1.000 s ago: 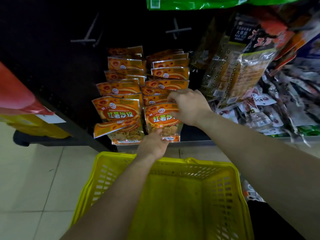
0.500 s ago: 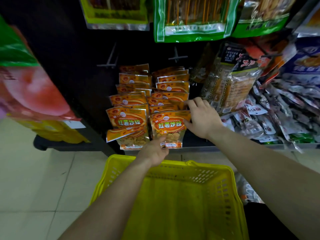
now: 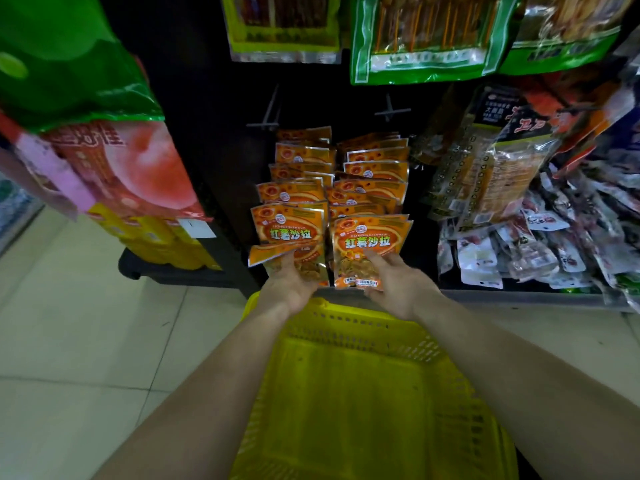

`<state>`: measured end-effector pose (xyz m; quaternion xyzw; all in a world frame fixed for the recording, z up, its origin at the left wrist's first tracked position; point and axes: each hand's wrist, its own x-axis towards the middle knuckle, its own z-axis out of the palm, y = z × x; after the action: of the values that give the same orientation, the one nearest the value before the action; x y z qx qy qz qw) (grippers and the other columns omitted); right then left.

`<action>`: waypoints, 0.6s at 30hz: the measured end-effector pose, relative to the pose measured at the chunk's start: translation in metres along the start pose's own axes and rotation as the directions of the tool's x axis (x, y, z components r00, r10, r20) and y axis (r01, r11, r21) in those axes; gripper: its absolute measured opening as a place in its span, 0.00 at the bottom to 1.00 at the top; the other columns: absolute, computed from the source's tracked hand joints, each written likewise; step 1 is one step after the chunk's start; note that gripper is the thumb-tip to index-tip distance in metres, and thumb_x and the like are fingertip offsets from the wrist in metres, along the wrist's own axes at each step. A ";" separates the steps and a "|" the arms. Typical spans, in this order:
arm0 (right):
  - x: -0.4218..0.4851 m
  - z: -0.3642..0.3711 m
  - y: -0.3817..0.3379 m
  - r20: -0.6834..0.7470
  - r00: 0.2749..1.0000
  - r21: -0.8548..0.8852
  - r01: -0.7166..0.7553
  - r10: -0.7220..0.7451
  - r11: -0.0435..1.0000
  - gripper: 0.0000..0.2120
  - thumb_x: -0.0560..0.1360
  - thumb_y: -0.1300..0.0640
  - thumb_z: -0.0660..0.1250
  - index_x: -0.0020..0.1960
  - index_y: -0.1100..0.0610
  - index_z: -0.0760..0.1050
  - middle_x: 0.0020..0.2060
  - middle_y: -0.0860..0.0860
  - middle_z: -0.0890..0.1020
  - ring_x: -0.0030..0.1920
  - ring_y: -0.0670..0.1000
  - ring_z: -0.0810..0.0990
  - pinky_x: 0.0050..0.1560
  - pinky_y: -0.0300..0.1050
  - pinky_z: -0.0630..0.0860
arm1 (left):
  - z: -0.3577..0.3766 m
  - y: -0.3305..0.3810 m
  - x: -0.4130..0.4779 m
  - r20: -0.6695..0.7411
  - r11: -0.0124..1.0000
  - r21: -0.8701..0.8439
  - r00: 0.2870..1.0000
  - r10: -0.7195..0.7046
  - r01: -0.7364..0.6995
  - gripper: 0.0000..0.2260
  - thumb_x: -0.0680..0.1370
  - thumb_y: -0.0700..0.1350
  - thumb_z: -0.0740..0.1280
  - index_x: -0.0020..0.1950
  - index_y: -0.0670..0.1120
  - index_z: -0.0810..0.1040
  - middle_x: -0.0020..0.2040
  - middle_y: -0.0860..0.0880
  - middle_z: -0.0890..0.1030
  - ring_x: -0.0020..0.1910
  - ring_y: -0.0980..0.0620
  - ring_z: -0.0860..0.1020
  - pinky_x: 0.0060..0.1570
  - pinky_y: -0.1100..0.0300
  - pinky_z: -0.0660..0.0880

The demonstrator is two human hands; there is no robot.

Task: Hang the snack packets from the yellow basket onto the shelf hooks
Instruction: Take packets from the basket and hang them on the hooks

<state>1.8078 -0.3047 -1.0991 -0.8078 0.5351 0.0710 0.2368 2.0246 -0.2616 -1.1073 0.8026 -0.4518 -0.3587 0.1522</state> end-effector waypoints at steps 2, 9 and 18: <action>0.011 0.010 -0.002 -0.037 0.999 0.052 -0.028 0.030 0.998 0.41 0.79 0.46 0.65 0.79 0.37 0.38 0.78 0.58 0.53 0.62 0.66 0.77 0.58 0.58 0.78 | 0.003 0.000 0.011 -0.066 1.000 -0.021 0.998 -0.018 0.017 0.35 0.76 0.50 0.72 0.76 0.58 0.54 0.71 0.46 0.73 0.64 0.40 0.76 0.61 0.47 0.73; 0.059 0.022 -0.004 -0.228 0.973 -0.148 -0.068 0.032 0.987 0.50 0.71 0.61 0.74 0.78 0.40 0.42 0.70 0.60 0.57 0.53 0.60 0.77 0.38 0.50 0.77 | 0.017 -0.006 0.049 -0.241 0.953 0.294 0.959 0.151 -0.076 0.39 0.71 0.41 0.75 0.72 0.58 0.55 0.71 0.43 0.57 0.63 0.35 0.73 0.55 0.45 0.77; 0.107 0.037 0.017 -0.371 0.923 -0.476 -0.092 -0.105 0.875 0.58 0.68 0.49 0.77 0.80 0.48 0.37 0.77 0.60 0.50 0.74 0.66 0.56 0.66 0.66 0.68 | 0.014 -0.012 0.092 -0.278 0.771 0.631 0.903 0.328 -0.086 0.58 0.66 0.53 0.81 0.79 0.58 0.39 0.79 0.43 0.42 0.77 0.35 0.53 0.65 0.42 0.72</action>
<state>1.8427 -0.3820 -1.1757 -0.8407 0.5335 0.0417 -0.0828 2.0526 -0.3303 -1.1643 0.8054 -0.5924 -0.0171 0.0100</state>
